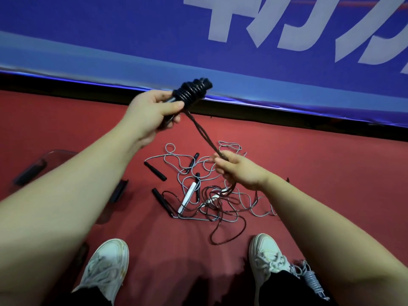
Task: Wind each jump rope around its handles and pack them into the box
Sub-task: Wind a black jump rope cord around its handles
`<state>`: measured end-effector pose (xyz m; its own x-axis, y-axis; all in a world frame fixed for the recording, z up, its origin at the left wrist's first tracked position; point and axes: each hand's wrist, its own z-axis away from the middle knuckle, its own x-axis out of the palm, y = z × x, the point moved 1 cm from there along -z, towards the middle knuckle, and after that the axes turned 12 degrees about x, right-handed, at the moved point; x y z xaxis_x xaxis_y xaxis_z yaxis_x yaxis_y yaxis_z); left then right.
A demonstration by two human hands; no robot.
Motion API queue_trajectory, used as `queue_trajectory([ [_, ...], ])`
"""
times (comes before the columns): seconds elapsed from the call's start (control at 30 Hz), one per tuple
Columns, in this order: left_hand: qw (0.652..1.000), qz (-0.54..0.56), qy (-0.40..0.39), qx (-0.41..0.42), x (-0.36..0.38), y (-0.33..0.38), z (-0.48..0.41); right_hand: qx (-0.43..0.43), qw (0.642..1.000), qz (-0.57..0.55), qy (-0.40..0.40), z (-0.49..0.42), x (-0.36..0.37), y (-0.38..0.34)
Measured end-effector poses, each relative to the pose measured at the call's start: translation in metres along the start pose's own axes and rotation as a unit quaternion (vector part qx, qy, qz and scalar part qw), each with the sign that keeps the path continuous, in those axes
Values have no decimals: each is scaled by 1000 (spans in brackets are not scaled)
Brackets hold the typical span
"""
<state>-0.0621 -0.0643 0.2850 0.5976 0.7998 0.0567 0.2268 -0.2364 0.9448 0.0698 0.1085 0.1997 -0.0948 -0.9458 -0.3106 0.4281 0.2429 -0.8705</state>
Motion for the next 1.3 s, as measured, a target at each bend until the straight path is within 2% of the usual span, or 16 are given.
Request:
queue_trajectory([
  [0.07, 1000, -6, -12, -12, 0, -4, 2, 23, 996, 42, 74, -5, -14, 9],
  [0.1, 1000, -7, -16, -19, 1, -5, 3, 51, 982, 113, 139, -9, -22, 16],
  [0.17, 999, -8, -11, -29, 6, -4, 1, 165, 905, 277, 278, -15, -38, 32],
  [0.2, 999, -12, -6, -29, 8, -3, 1, 227, 873, 302, 307, -14, -40, 34],
  [0.23, 999, -19, -3, -28, 10, -2, 0, 254, 868, 300, 304, -15, -38, 34],
  [0.27, 999, -28, -1, -26, 12, -2, -1, 233, 886, 285, 284, -15, -35, 28],
  [0.37, 998, -51, 3, -29, 18, -7, 0, 15, 955, 159, 250, -18, -19, -4],
  [0.47, 998, -56, -4, -32, 20, -8, 0, -133, 945, 160, 251, -18, 3, -33],
  [0.63, 998, -33, 6, -43, 14, -5, -1, -148, 954, 120, 231, -24, 13, -37],
  [0.73, 998, -8, 9, -63, 13, -5, -1, -135, 972, 44, 190, -24, 3, -29],
  [0.87, 997, 41, 16, -58, 17, 4, -4, 18, 964, 137, 227, -33, -17, 22],
  [0.97, 998, 42, 6, -49, 17, 6, -6, 149, 942, 234, 189, -36, -27, 53],
  [1.03, 998, 34, 4, -54, 17, 3, -6, 113, 945, 191, 239, -33, -32, 37],
  [1.13, 998, 21, 8, -63, 17, -1, -6, -53, 971, -15, 232, -19, -22, -10],
  [1.23, 998, 18, -4, -67, 19, -3, -5, -139, 980, 6, 139, -16, 6, -44],
  [1.3, 998, 24, -13, -62, 20, 0, -5, -167, 977, 49, 126, -21, 20, -52],
])
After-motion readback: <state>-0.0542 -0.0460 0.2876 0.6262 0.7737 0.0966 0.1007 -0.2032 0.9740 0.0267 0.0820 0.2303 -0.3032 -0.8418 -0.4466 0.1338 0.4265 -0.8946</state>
